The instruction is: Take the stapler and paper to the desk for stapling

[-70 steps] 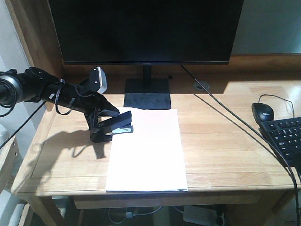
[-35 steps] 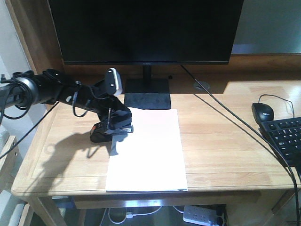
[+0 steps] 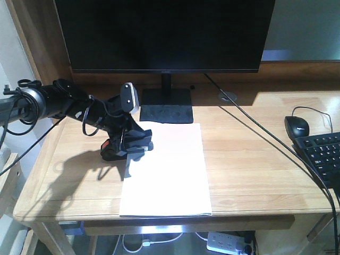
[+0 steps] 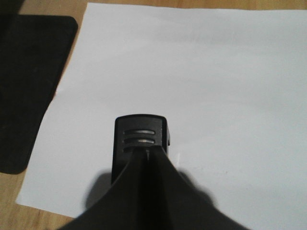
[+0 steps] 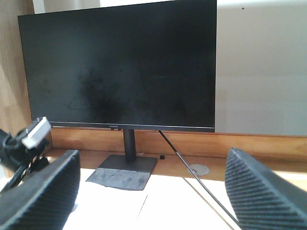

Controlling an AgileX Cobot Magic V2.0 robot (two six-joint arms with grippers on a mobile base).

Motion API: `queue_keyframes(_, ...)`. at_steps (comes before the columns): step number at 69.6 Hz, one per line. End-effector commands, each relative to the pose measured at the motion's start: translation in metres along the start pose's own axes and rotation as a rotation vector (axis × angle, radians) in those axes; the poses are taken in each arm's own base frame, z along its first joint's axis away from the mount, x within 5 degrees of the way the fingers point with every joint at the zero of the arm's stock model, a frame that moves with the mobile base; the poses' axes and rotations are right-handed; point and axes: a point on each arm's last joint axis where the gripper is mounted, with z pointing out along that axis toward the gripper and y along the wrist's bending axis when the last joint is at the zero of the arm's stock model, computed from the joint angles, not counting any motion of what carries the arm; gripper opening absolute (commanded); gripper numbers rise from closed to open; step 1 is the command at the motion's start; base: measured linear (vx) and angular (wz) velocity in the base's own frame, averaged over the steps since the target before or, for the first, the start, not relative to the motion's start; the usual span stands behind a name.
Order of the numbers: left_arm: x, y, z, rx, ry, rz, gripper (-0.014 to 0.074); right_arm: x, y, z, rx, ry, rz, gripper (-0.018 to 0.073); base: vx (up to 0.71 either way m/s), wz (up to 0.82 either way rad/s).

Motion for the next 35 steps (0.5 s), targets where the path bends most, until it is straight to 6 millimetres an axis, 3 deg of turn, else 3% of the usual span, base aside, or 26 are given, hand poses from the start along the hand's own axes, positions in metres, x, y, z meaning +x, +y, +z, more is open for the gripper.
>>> queue_keyframes(1,-0.018,0.002,-0.013,-0.011,-0.016,0.013,-0.0006,-0.009,-0.001,0.001,0.014,-0.023,-0.071,0.0578,0.0,0.0)
queue_keyframes(35,-0.002,0.001,0.004,0.001,0.014,-0.085,-0.0006,-0.009,-0.001,0.001,0.014,-0.023,-0.071,0.0578,0.0,0.0)
